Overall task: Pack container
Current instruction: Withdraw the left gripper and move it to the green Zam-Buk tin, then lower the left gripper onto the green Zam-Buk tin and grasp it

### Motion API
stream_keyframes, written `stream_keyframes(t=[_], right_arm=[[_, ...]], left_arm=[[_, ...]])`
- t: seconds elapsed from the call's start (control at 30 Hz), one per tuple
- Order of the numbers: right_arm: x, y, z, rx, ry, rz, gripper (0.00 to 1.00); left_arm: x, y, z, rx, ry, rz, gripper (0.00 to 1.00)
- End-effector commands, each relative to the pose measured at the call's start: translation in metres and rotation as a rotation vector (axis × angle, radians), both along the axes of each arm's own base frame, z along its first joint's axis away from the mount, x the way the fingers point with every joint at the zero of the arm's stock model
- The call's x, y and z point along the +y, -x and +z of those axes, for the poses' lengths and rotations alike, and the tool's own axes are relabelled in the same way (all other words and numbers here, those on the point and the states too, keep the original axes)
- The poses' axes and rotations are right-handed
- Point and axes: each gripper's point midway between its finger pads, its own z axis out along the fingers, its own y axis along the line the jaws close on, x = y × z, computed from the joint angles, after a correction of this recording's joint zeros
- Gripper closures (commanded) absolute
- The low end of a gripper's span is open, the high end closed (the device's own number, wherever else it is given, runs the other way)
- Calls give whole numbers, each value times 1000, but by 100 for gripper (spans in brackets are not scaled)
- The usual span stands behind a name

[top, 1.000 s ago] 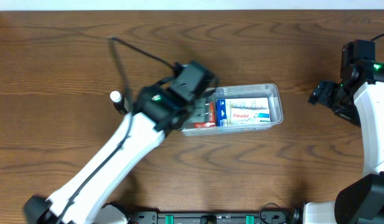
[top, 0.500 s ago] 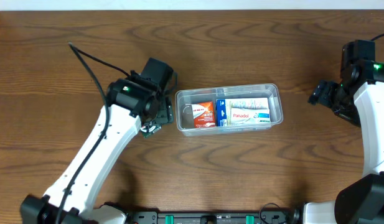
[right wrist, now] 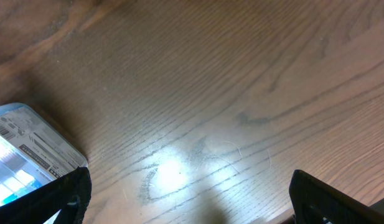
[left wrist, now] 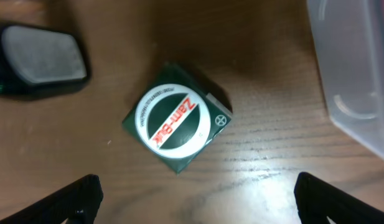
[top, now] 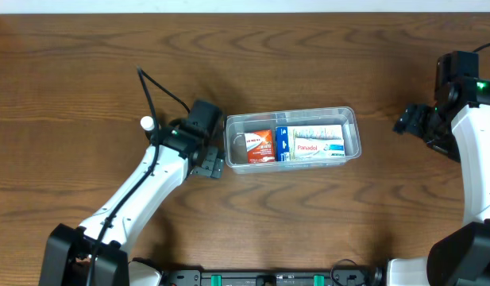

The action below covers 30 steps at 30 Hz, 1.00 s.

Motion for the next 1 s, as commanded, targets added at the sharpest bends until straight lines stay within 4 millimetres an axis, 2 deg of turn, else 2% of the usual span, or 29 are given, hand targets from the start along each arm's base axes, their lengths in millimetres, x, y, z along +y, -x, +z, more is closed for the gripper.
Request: stream_keyframes(t=[0.0, 0.4, 0.73, 0.97], right_arm=[[-3, 1, 1, -3, 6, -12, 1], [-3, 1, 1, -3, 6, -12, 1], [-3, 1, 1, -3, 6, -12, 1], [-3, 1, 1, -3, 6, -12, 1]], left_arm=[[4, 2, -13, 13, -56, -148, 2], [-2, -9, -17, -27, -60, -248, 2], [22, -9, -49, 80, -88, -182, 2], [19, -11, -54, 82, -68, -183, 2]])
